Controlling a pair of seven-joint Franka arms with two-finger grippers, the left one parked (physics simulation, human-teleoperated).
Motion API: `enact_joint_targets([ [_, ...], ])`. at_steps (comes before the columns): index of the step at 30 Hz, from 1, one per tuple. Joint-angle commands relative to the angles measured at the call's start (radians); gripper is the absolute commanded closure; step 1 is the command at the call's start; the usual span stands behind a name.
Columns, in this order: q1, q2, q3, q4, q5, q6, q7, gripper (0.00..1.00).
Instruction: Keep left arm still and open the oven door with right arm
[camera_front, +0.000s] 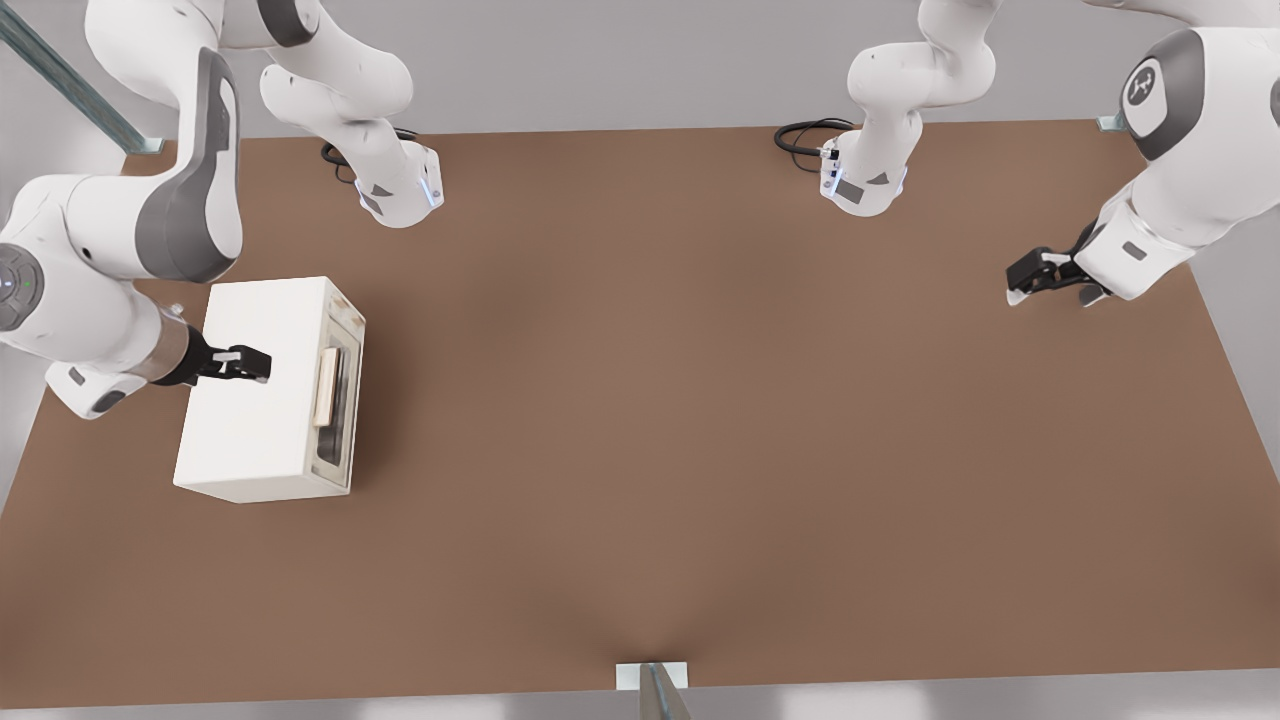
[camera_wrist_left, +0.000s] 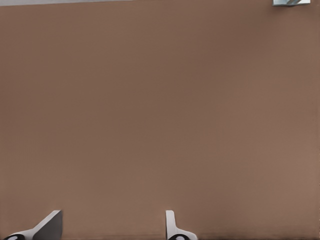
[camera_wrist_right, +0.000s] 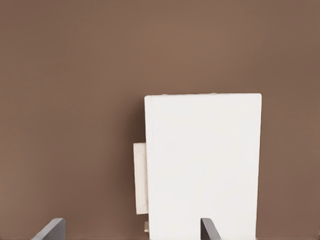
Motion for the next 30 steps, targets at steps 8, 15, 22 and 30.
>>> enact_joint_targets([
  [8,0.273,0.445,0.008,0.184,-0.325,-0.096,0.192,0.79],
  [15,0.333,0.340,0.020,0.017,-0.591,-0.204,0.381,0.79],
  [22,0.355,0.255,0.043,-0.235,-0.692,-0.069,0.655,0.79],
  [30,0.353,0.278,0.034,-0.316,-0.721,0.016,0.740,0.79],
])
